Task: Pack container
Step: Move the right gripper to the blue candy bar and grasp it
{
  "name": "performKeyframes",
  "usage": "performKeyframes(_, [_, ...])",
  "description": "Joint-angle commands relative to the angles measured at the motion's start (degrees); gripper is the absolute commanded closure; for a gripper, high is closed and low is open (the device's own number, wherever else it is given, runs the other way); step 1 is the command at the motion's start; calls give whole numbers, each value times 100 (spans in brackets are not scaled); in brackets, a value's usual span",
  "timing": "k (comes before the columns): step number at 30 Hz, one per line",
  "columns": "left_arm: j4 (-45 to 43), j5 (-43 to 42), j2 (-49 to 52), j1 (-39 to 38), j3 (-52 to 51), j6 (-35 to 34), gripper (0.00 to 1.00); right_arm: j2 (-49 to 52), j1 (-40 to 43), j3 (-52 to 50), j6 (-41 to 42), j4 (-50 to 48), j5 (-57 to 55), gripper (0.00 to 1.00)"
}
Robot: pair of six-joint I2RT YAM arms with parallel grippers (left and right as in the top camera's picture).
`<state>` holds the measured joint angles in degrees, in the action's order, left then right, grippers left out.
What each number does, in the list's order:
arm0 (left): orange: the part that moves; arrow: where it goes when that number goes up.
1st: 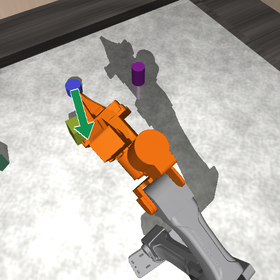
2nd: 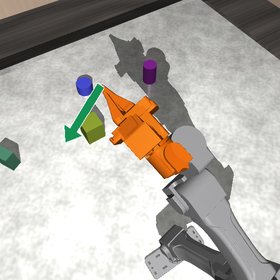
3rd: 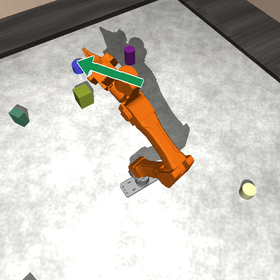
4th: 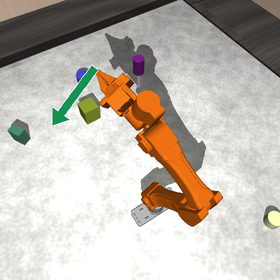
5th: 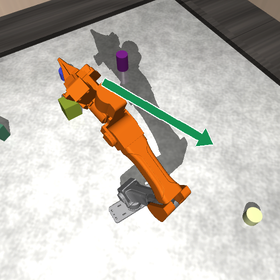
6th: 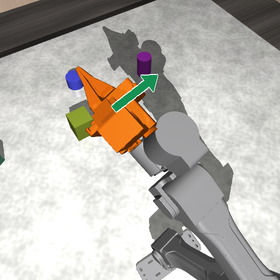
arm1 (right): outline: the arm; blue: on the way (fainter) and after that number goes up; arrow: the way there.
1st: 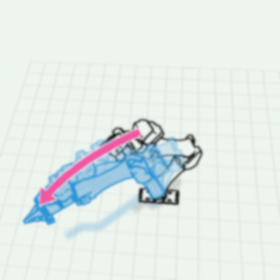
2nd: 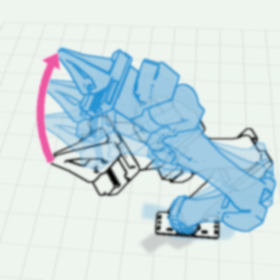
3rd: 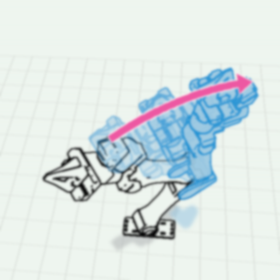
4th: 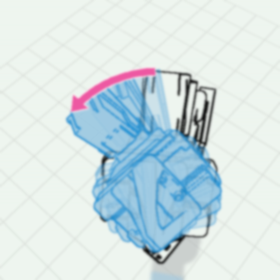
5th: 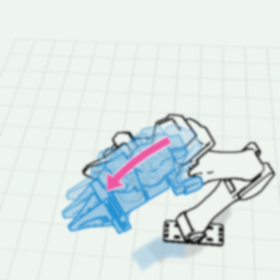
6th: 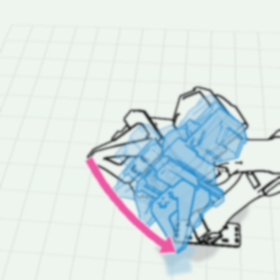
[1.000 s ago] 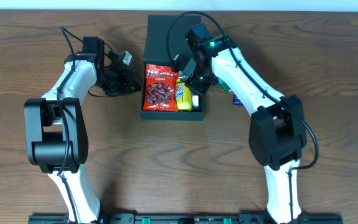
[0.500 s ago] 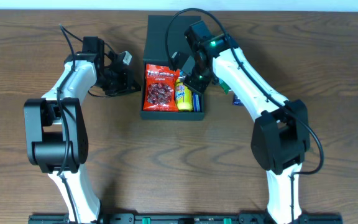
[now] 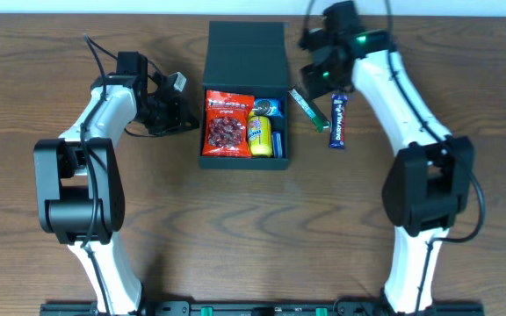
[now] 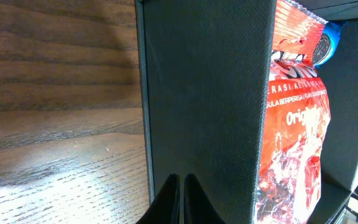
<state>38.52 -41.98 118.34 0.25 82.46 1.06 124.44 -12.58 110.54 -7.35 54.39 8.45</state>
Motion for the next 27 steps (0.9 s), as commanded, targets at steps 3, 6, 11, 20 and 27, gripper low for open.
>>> performKeyframes(3, [-4,17,42,-17,-37,-24,94,-151,256,-35,1237,-66,-848,99])
performKeyframes(6, [-4,20,42,-17,-37,-24,94,-48,348,-52,1513,-48,-822,59])
performKeyframes(11, [-2,17,42,-17,-37,-24,94,273,352,-52,1729,122,-931,34])
performKeyframes(20, [0,17,42,-17,-37,-70,94,831,393,-52,2022,195,-997,38])
performKeyframes(27, [0,17,42,-17,-37,-111,94,1051,481,-52,2284,192,-1038,41])
